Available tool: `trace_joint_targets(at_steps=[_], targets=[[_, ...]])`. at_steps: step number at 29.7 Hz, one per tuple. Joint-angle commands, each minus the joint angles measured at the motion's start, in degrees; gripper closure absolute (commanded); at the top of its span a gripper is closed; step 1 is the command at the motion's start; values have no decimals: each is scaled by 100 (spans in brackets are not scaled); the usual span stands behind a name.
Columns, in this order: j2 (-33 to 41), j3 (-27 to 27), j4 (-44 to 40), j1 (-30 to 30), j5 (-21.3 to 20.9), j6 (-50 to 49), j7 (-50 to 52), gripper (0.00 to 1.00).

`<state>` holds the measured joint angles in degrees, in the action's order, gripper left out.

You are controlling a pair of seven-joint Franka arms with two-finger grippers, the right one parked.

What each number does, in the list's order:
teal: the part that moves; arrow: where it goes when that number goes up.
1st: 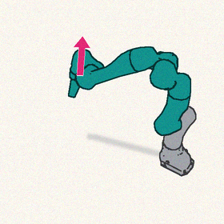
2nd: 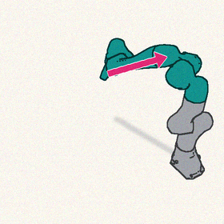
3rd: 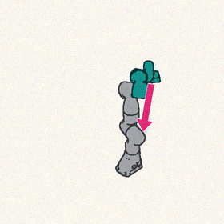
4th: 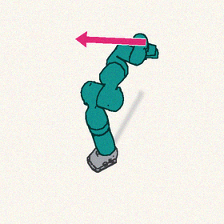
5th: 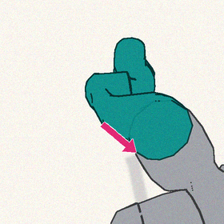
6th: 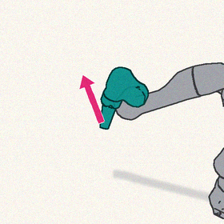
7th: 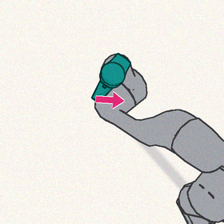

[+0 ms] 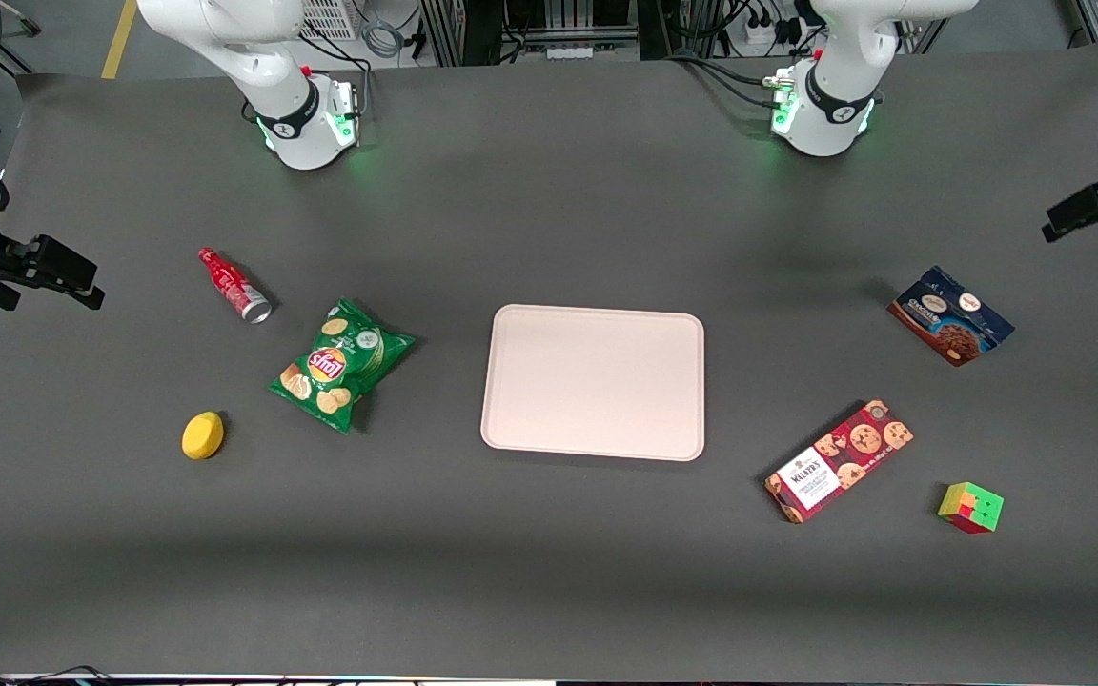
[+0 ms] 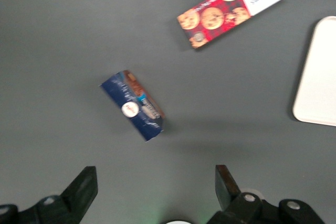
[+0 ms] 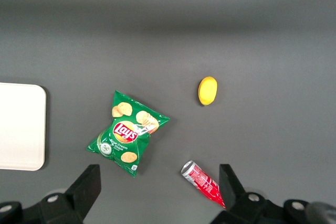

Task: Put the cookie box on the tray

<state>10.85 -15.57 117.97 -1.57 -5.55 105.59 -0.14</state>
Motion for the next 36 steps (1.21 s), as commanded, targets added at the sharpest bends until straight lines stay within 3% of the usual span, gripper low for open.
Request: trace_joint_targets(at_steps=[1,15,31,32,35,36], targets=[[-574,-227,306,-28,-69,839,164,0],[-1850,-324,1175,-1,203,3036,445,0],[-1780,-289,2318,-28,326,4198,709,0],[-1762,-289,2319,-36,317,4180,717,10],[-1753,-280,2310,-45,326,4084,753,79],[-1753,-280,2301,-45,326,4040,770,97]])
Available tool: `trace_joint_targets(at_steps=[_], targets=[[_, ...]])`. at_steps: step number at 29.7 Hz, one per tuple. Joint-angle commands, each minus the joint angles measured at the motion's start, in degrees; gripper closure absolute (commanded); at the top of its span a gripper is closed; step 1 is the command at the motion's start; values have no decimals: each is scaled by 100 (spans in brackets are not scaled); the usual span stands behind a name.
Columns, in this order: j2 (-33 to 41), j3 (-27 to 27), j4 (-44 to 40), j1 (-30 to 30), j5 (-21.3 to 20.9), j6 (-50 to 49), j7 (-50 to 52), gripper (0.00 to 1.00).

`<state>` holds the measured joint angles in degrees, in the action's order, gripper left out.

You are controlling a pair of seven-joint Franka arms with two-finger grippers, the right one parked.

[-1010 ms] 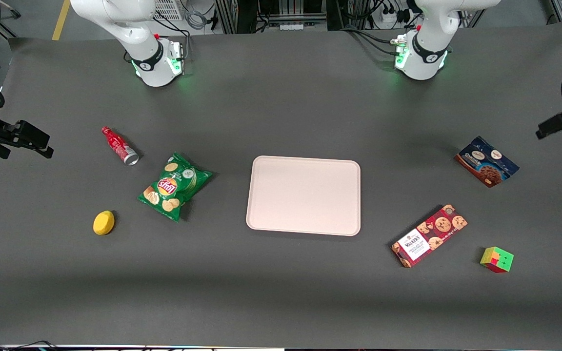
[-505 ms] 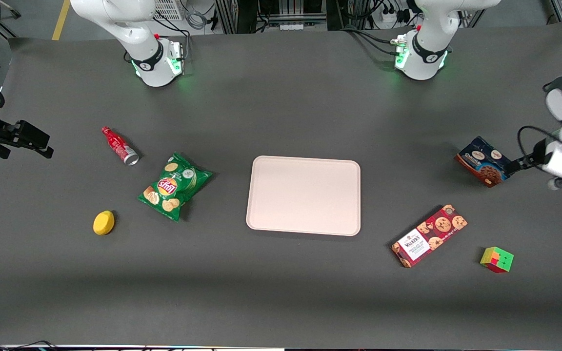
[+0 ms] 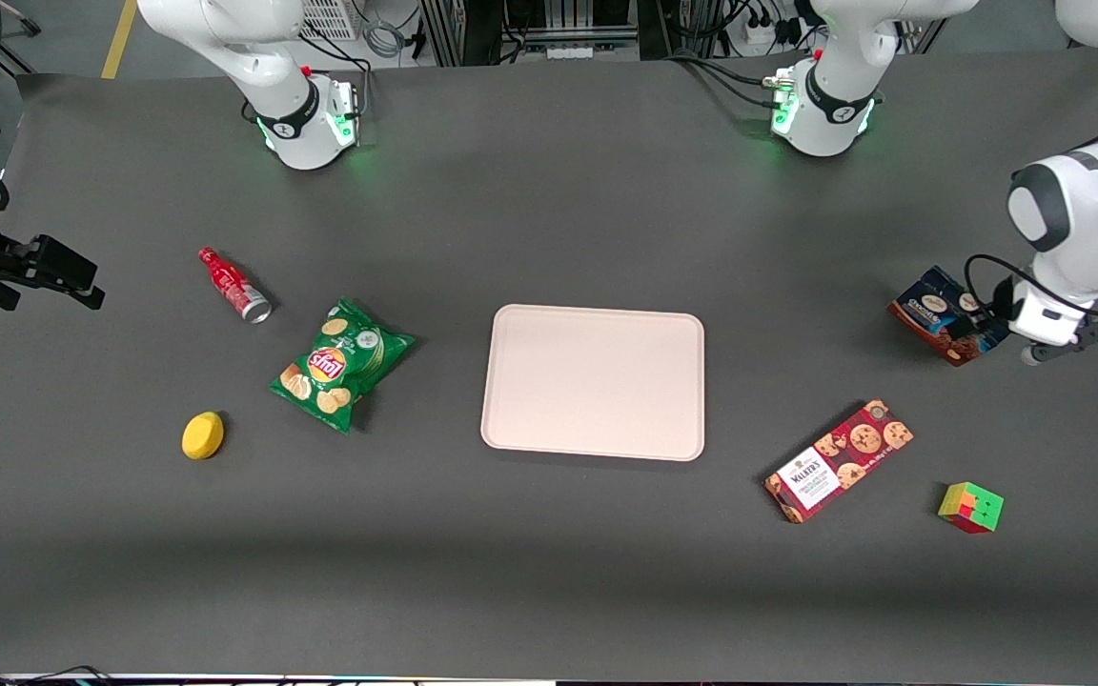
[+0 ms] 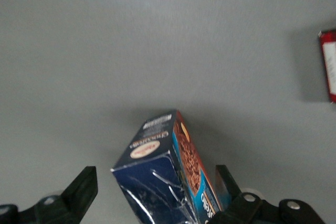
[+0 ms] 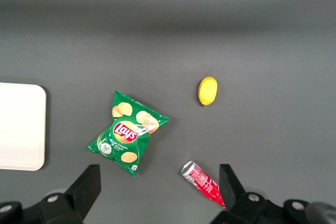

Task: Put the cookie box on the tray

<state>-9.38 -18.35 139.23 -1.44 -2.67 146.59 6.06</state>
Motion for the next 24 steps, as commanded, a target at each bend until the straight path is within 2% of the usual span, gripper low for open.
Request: trace_joint_targets(at_steps=[1,7,12,24], targets=[[270,6,166,-58,30,-113,167,100],[340,33,70,-67,38,-332,229,100],[375,269,-299,-67,38,-789,352,100],[797,1438,-2337,-75,29,-3556,1116,100]])
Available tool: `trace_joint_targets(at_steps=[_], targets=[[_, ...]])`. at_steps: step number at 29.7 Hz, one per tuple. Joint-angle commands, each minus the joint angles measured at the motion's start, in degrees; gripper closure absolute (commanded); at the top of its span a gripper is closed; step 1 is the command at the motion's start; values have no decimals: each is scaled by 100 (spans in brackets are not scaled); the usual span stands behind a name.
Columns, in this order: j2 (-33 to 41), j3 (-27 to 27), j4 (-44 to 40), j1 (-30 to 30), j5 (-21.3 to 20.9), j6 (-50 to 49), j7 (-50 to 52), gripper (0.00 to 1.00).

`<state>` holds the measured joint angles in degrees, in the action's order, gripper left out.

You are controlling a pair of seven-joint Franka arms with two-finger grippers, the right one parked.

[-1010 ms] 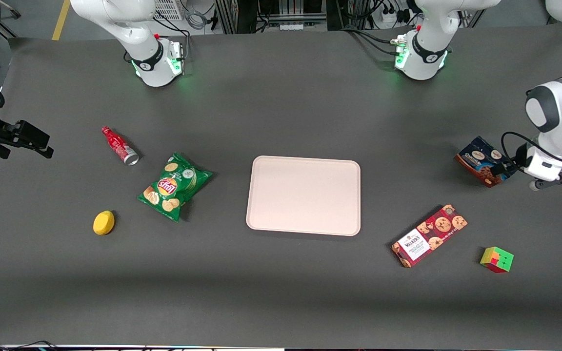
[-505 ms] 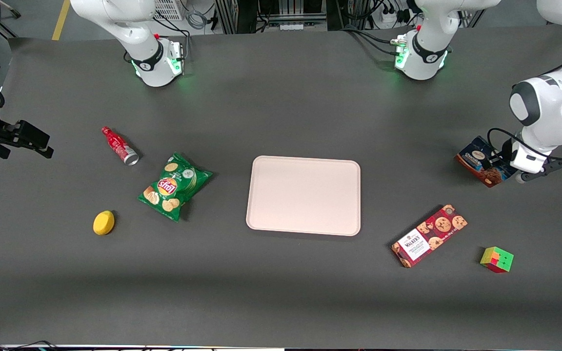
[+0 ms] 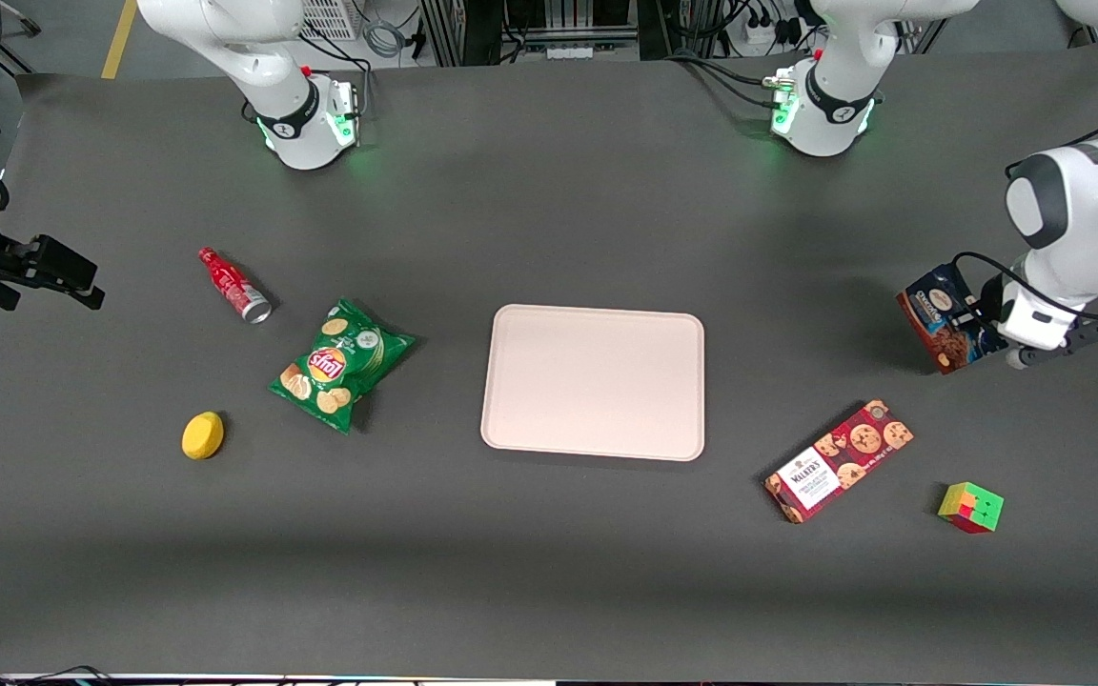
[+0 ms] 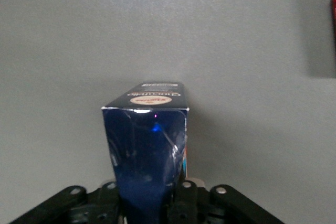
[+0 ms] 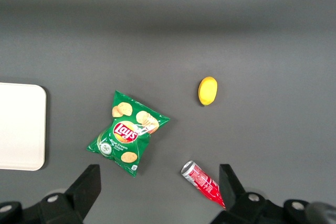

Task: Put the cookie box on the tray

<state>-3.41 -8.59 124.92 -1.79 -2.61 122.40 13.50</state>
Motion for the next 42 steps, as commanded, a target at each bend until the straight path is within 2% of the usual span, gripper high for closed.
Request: trace_joint_targets(at_steps=[1,5,8,15,20,27,33,42], targets=[[209,586,-1100,-41,24,-1348,469,100],[166,1122,-1856,-50,59,-1929,943,100],[131,1561,-2103,-76,304,-1992,1347,100],[-203,2616,-2192,-129,446,-1466,2051,100],[-879,3144,-2227,-295,332,-859,2254,100],[-1732,3268,-2244,-542,-116,-165,2254,100],[-2268,3268,-2192,-630,-722,205,2394,100],[-2620,3268,-2130,-639,-820,785,2535,100]])
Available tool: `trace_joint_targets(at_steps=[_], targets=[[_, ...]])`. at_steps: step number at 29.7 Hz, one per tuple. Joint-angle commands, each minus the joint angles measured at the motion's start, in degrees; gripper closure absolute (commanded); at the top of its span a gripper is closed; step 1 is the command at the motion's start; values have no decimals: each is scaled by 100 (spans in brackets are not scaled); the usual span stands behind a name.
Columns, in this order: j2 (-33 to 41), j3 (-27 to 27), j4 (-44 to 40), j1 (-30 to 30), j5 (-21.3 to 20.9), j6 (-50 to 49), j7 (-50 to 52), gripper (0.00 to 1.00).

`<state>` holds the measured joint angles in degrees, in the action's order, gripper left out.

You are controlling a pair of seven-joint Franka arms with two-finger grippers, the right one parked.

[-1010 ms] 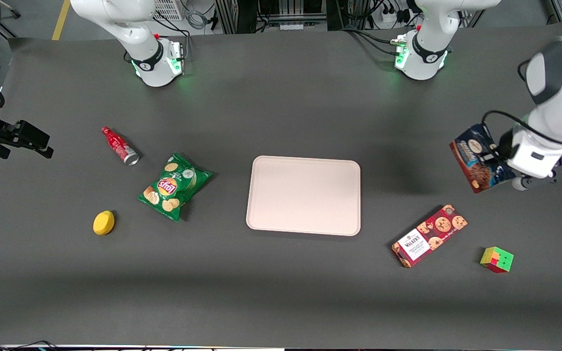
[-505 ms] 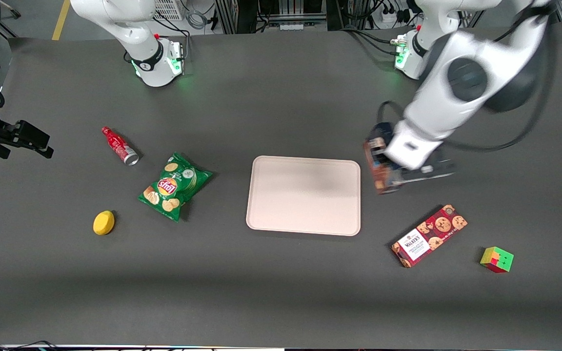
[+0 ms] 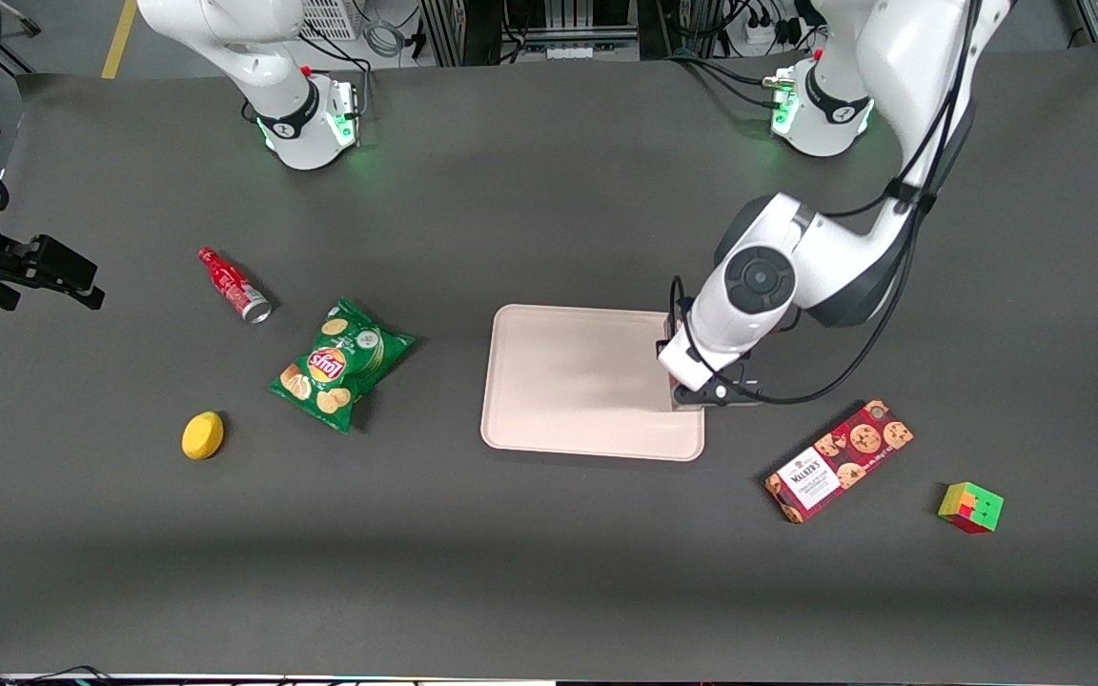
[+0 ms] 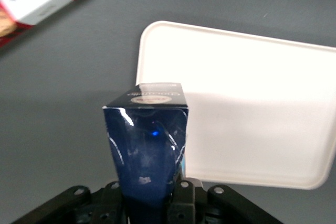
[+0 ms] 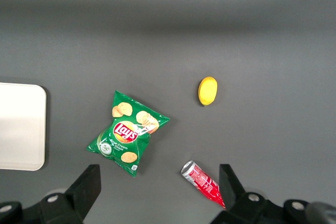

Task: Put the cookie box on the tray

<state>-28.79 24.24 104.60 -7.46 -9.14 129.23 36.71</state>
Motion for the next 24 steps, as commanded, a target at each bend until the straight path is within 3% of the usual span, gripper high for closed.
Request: trace_joint_targets(at_steps=[1,4,5,7,16,20,24], targets=[[-92,-16,-97,-71,-210,103,214,100],[-153,-25,-97,-71,-342,111,240,100],[-171,-25,-97,-71,-395,138,240,76],[-223,-34,-97,-63,-509,182,240,0],[-83,-78,-176,-19,-466,50,292,0],[408,-218,-247,-10,-457,-256,941,0],[1067,-429,-466,34,-387,-1213,1040,0]])
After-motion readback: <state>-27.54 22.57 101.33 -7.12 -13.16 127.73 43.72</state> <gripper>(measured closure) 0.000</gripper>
